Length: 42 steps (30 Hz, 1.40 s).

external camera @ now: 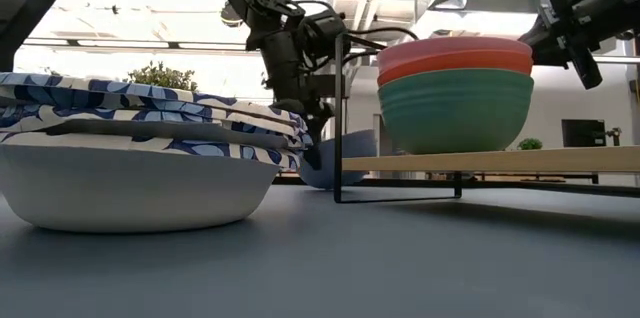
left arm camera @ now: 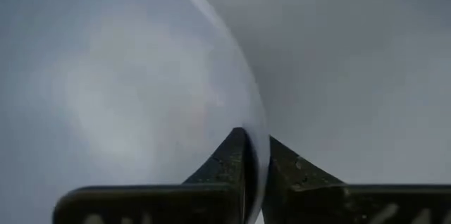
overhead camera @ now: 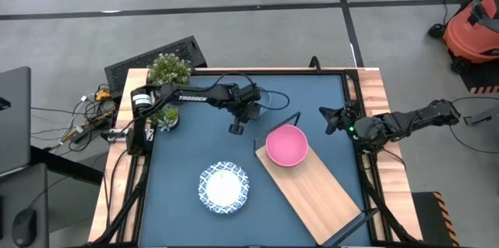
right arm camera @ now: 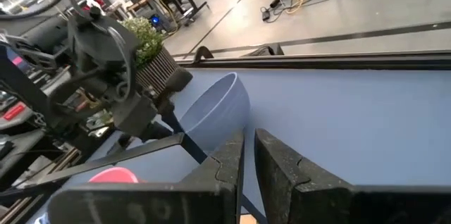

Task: Place and stack bowls onto a shelf
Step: Stack the blue bowl on top of the pink bowl on the shelf

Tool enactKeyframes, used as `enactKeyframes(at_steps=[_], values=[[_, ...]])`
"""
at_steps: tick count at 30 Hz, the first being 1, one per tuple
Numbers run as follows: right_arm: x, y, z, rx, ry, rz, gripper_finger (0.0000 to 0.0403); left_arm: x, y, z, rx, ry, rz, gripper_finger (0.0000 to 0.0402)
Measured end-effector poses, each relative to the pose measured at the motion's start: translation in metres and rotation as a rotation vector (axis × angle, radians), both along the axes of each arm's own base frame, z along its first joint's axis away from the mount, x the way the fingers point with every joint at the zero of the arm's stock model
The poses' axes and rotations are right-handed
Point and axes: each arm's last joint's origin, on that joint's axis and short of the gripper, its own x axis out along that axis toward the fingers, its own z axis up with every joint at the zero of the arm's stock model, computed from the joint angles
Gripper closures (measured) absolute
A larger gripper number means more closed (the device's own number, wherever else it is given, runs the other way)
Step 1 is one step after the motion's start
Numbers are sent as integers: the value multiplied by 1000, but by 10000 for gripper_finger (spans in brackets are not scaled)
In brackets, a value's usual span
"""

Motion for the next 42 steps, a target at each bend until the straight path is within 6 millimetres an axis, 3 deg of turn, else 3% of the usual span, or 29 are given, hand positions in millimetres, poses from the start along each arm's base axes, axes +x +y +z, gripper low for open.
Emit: enactKeyframes(at_steps=[6, 14, 18, 21, 26, 31, 36, 42], values=[[0, 0, 0, 1, -1, 3, 340, -5, -1, 26, -47, 38, 116, 401], [0, 0, 0, 1, 1, 3, 340, -17, -18, 111, -47, -41, 247, 401], [0, 0, 0, 0, 1, 3, 340, -25, -38, 171, -119, -224, 259, 401], [0, 0, 0, 0, 1, 3, 340, -28, -61, 214, -217, -437, 170, 401], [0, 0, 0, -5, 8, 8, 340, -24, -104, 260, -376, -773, -83, 401], [0, 1, -2, 1, 32, 35, 340, -2, -138, 261, -525, -885, -254, 401], [0, 2, -5, 15, 66, 86, 340, 29, -152, 228, -687, -775, -269, 401], [-1, 3, -8, 32, 103, 139, 340, 51, -156, 184, -689, -613, -200, 401]])
